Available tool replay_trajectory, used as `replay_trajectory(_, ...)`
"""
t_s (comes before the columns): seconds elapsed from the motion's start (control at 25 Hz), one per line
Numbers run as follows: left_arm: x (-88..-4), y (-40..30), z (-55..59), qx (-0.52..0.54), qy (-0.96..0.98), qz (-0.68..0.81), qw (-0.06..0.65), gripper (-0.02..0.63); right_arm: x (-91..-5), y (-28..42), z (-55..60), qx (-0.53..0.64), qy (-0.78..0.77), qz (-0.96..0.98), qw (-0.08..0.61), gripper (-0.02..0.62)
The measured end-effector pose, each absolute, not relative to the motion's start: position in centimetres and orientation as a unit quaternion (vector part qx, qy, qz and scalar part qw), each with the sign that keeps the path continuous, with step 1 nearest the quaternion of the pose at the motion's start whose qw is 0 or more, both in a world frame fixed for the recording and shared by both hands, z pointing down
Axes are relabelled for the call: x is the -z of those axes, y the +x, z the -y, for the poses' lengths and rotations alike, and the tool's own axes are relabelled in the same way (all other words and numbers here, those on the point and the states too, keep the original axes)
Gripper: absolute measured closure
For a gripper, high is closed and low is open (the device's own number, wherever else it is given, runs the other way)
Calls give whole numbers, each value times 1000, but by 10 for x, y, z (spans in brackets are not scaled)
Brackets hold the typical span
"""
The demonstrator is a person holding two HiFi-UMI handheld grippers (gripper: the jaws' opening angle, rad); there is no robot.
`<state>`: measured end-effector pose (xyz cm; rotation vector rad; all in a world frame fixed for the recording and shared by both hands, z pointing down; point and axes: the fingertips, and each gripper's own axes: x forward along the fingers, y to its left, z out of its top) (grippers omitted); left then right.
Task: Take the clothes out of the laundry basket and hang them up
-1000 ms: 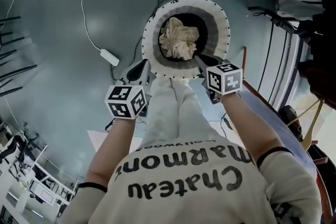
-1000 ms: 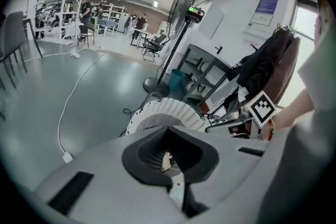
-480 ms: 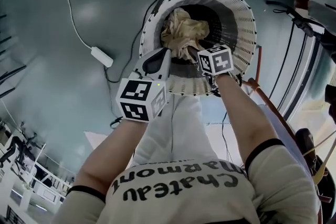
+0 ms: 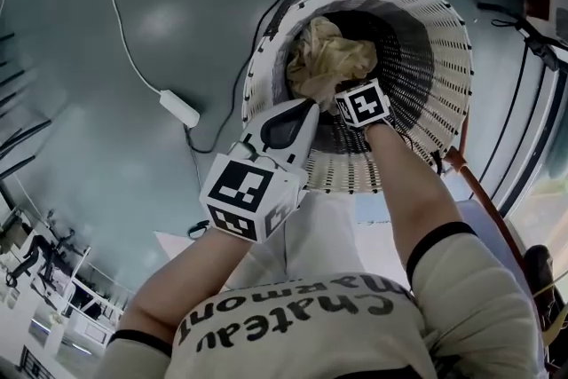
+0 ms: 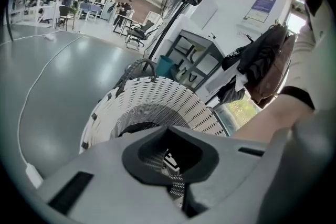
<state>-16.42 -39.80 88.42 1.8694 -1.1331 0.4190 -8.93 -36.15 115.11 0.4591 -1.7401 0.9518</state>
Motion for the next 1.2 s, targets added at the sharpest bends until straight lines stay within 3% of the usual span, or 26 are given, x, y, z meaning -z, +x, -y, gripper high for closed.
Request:
replay_trajectory(0.04,-884,-167,397,-172,750,460,443,597,-1146,-89,361,-391,193,726,532,555)
replay_trajectory(0.16,-870,-174,391,-181,737,476,444,597,-1105,-94,358,-377,179,742,525,557)
replay_trajectory(0.4,-800,-197,361,-210,716,508,430,597,-931,-99,344,-421,161,796,404,560)
replay_trajectory(0.8,-692,-197,378,-187,756,481,403,594,-696,-49,386,-379,218,851,291,561)
replay_trajectory(0.84,-686,-188,379,-185,766,464,406,571,-677,-51,389,-377,220,856,276,561)
replay_trajectory(0.88,-680,-177,379,-181,778,441,410,474,-658,-53,393,-376,219,862,261,561)
replay_trajectory(0.92,-672,-164,381,-174,791,416,413,421,-639,-56,396,-373,217,868,246,561)
replay_trajectory(1.0,-655,-135,383,-160,823,358,412,359,-600,-62,402,-361,213,880,222,561)
replay_trajectory(1.12,-627,-85,378,-169,870,267,378,306,-544,-68,408,-339,213,896,193,561)
replay_trajectory(1.2,-613,-65,380,-194,891,249,325,305,-506,-74,408,-326,210,906,169,561)
